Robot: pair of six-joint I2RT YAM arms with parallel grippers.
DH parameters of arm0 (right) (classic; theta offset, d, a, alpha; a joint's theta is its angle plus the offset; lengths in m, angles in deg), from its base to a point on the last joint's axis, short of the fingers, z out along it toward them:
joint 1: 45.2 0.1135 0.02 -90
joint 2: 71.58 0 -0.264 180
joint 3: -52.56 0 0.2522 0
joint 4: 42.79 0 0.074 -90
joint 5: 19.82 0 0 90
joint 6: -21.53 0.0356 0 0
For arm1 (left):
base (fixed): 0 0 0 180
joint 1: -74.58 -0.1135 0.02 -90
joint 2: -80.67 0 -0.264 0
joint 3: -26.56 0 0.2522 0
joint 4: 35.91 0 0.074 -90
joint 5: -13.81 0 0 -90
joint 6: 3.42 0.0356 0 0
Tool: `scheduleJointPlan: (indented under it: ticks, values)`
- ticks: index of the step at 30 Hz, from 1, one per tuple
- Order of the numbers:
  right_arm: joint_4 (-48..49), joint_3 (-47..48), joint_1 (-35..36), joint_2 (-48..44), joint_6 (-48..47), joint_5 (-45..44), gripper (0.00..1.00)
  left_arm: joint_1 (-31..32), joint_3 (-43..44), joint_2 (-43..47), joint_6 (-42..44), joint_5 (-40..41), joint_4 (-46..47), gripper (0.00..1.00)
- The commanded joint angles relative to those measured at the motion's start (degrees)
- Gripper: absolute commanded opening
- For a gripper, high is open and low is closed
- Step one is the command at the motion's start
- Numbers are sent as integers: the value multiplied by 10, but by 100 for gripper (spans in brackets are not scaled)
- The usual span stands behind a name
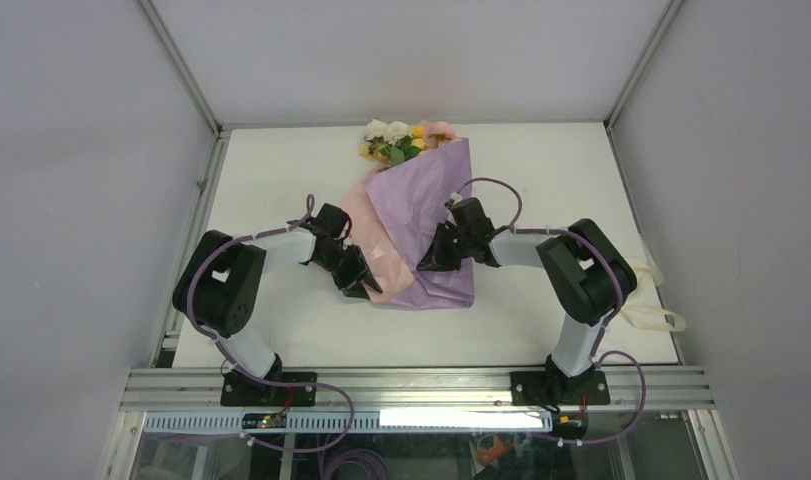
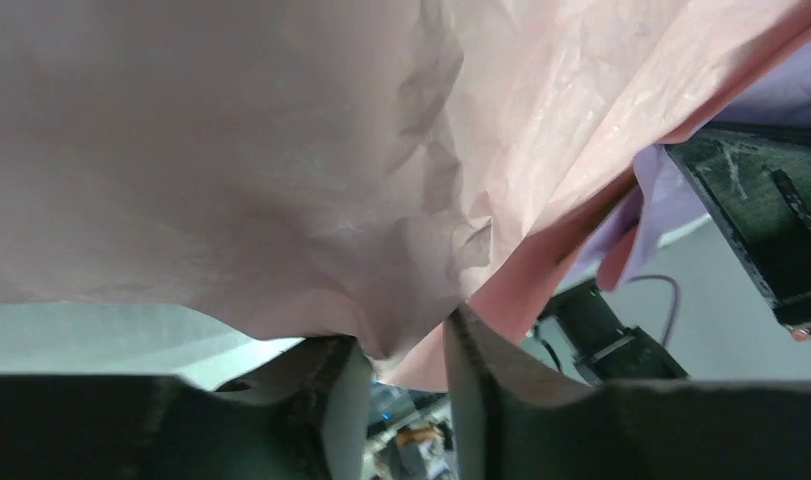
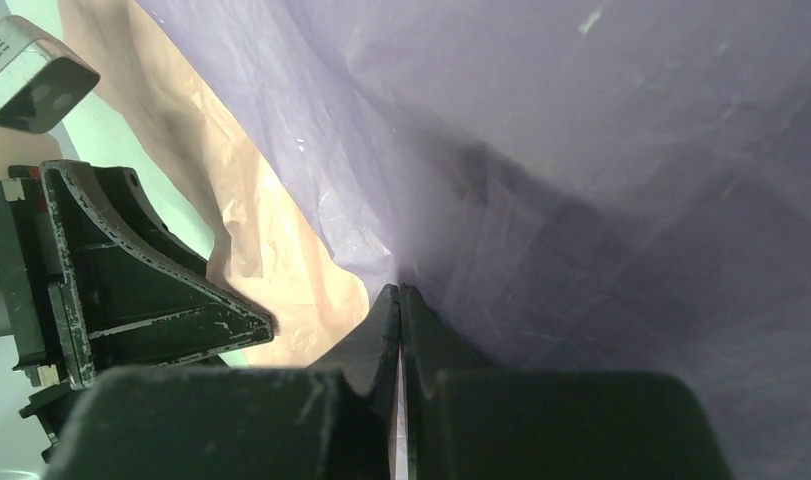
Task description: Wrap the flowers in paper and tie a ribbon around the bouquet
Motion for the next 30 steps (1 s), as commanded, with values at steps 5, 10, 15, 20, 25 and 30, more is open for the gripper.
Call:
scheduleJointPlan:
  ticks: [5, 10, 15, 20, 25, 30]
  values:
    - [-135, -35, 17, 51, -49, -79, 0, 2, 54, 12, 98, 140, -54, 7]
    - [-111, -30, 24, 67, -50, -56, 0, 10, 130, 19, 177, 171, -144, 0]
    - [-76, -26, 24, 72, -43, -31, 0, 49, 200, 25, 238, 159, -184, 0]
    - [-30, -25, 24, 76, -14, -14, 0, 132, 318, -3, 360, 165, -233, 0]
    - [68, -35, 23, 82, 49, 6, 0, 206, 394, -44, 489, 189, -241, 0]
    - [139, -46, 14, 67, 111, 18, 0, 230, 413, -110, 544, 189, -233, 0]
